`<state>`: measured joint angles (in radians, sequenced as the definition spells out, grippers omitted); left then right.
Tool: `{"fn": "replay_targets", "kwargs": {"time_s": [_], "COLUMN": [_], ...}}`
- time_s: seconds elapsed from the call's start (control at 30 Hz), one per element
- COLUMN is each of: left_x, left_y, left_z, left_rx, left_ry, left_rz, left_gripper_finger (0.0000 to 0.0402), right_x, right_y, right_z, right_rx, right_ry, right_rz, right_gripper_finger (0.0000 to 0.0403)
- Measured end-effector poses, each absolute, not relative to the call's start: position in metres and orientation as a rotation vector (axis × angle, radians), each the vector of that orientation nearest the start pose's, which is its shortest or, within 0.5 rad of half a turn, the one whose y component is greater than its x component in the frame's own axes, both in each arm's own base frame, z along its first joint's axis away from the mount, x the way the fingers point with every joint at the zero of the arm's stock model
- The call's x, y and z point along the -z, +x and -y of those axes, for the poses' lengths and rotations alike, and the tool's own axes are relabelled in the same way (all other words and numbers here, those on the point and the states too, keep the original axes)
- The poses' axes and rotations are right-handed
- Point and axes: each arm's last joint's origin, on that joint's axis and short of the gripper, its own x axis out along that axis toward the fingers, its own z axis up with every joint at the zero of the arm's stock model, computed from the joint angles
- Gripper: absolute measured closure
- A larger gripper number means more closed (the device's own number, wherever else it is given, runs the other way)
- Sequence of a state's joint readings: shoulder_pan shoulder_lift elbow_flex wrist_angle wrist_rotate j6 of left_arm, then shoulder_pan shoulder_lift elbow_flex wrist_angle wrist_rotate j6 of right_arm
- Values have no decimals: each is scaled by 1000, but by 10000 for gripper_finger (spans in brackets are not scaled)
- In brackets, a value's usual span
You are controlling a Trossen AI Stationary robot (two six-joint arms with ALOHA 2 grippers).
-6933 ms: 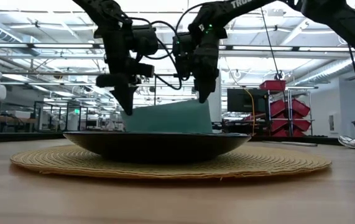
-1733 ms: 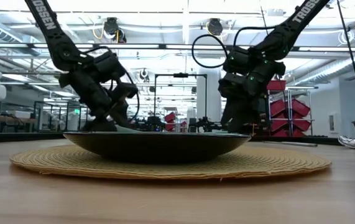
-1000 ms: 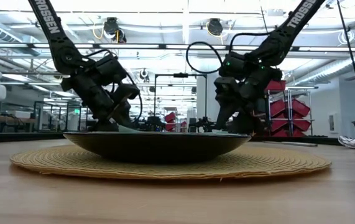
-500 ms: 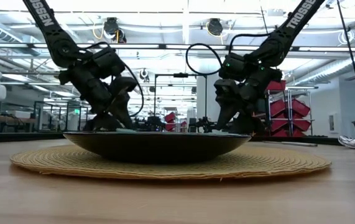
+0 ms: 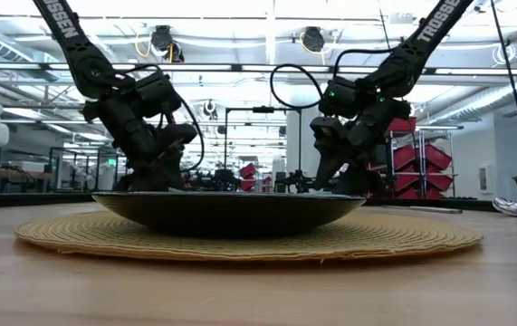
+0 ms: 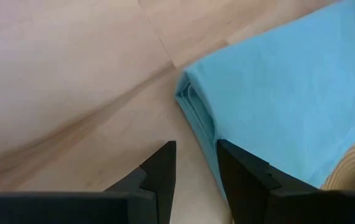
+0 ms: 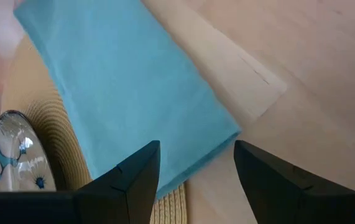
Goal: Set table place
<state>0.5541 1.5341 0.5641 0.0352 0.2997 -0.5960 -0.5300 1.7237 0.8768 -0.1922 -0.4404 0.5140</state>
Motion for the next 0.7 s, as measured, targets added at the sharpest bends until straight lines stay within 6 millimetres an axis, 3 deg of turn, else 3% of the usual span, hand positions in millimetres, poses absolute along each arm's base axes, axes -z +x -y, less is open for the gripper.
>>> {"fn": "replay_targets", "kwargs": {"time_s": [0.33,0.7], "left_x": [-125,-129], "left_y": [228,233], "left_z": [-125,-125], "left_rx": [-451,-437], "left_ry": [-943,-946], "left_rz": [-735,-736], "left_gripper_finger": [300,300], "right_x": [-126,-126], "right_y": [284,286], "right_z": [149,150], "right_rx": [314,307], "right_ry": [972,957], "right_rz": [-911,-889], "right_gripper_finger": [207,208]}}
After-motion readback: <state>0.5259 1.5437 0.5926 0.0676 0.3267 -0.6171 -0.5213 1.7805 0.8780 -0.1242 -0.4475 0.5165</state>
